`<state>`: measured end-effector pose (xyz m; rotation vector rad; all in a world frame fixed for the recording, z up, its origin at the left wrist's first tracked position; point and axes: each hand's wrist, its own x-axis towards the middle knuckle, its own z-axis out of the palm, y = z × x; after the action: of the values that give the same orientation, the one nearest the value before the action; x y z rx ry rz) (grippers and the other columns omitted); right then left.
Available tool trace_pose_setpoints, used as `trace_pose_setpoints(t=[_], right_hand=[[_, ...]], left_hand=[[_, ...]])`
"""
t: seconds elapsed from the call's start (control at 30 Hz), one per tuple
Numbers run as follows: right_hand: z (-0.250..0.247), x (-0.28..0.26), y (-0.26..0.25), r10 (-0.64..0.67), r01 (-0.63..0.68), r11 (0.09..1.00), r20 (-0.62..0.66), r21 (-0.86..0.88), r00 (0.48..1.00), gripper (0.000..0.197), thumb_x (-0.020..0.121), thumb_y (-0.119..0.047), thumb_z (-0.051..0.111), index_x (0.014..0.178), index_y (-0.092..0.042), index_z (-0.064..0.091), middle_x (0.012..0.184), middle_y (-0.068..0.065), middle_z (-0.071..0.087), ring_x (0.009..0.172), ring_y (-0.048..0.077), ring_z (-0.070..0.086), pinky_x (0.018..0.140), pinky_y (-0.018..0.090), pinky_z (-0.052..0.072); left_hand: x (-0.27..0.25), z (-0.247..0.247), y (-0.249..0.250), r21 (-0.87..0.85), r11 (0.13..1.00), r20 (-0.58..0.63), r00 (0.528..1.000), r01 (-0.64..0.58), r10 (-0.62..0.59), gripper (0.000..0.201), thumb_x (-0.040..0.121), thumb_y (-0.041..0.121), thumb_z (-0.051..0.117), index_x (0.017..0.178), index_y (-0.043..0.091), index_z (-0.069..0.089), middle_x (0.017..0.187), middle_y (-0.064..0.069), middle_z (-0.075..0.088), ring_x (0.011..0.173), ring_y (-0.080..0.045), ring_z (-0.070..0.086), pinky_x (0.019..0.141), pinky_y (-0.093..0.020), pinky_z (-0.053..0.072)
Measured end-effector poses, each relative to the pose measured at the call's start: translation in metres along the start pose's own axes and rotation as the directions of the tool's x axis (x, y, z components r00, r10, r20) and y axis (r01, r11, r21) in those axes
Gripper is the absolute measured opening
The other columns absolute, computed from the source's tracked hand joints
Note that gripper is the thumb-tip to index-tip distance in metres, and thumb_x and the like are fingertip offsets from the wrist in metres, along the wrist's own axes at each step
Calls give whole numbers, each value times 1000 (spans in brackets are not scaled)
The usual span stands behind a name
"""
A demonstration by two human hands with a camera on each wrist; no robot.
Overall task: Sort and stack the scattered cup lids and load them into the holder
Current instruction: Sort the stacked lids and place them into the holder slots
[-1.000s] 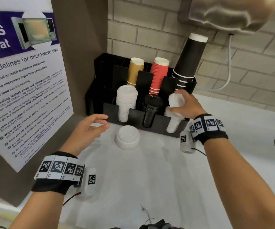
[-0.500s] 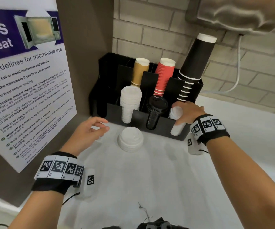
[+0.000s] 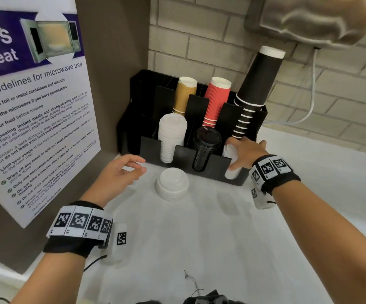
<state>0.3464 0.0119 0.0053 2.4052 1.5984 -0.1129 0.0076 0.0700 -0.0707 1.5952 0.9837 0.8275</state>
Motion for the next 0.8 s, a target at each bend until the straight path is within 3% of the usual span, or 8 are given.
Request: trace_pose_setpoints(t=[0.07, 0.13, 0.23, 0.33, 0.4, 0.5, 0.63, 0.8], right_hand=[[-9, -6, 0, 15, -15, 1000, 5, -23, 1000, 98, 69, -42, 79, 146, -34, 21, 139, 9, 39, 127, 32, 41, 105, 55, 26], [-22, -17, -5, -6, 5, 1000, -136, -3, 991, 95, 71, -35, 77, 147, -33, 21, 142, 9, 35, 132, 32, 32, 104, 55, 26], [-32, -30, -39, -216, 276, 950, -332, 143, 918, 72, 76, -28, 72, 140, -27, 39, 135, 8, 44, 126, 31, 39, 102, 52, 35], [-18, -35, -92, -491, 502, 832, -109, 238, 865, 62, 84, -31, 70, 139, -21, 45, 130, 9, 49, 120, 25, 48, 102, 37, 40], [-1, -33, -119, -522, 497, 837, 59, 229, 851, 69, 84, -37, 69, 144, -23, 38, 134, 10, 44, 123, 25, 45, 103, 32, 38], [21, -25, -140, -468, 429, 876, 176, 219, 866, 92, 76, -44, 76, 150, -29, 23, 141, 9, 36, 128, 28, 40, 102, 34, 40], [34, -17, -148, -413, 363, 904, 245, 224, 877, 106, 69, -45, 82, 150, -33, 15, 138, 10, 34, 123, 30, 45, 96, 39, 47], [42, -17, -145, -397, 350, 895, 140, 276, 907, 95, 70, -42, 80, 146, -33, 24, 128, 9, 39, 115, 29, 48, 92, 39, 49]], left_hand=[[-1, 0, 0, -1, 1000, 1, 1000, -1, 1, 15, 90, 21, 67, 98, 34, 67, 95, 7, 64, 83, -18, 65, 89, -38, 51], [-2, -1, 0, 1, 1000, -2, 1000, 1, -1, 15, 90, 21, 67, 98, 34, 67, 96, 7, 64, 83, -18, 65, 89, -38, 51], [-5, 0, 0, -1, 1000, 0, 1000, 3, -3, 14, 90, 21, 67, 99, 31, 67, 93, 7, 63, 82, -19, 64, 90, -40, 51], [-8, 3, 4, 1, 1000, 4, 1000, -3, 3, 13, 90, 21, 67, 100, 29, 66, 90, 7, 61, 80, -19, 63, 89, -41, 51], [-10, 5, 7, 2, 1000, 10, 1000, -9, 9, 13, 90, 19, 67, 101, 27, 66, 90, 4, 60, 79, -19, 61, 88, -42, 51], [-13, 5, 8, 10, 1000, 15, 1000, -16, 16, 14, 90, 18, 66, 104, 23, 66, 92, 1, 61, 79, -20, 61, 87, -41, 52], [-17, 3, 7, 10, 1000, 2, 1000, -15, 15, 13, 90, 17, 67, 102, 23, 66, 90, 1, 60, 76, -19, 61, 85, -42, 52], [-18, 0, 4, 10, 1000, 1, 1000, -16, 16, 14, 89, 19, 68, 101, 26, 66, 99, 0, 61, 80, -20, 59, 85, -40, 52]])
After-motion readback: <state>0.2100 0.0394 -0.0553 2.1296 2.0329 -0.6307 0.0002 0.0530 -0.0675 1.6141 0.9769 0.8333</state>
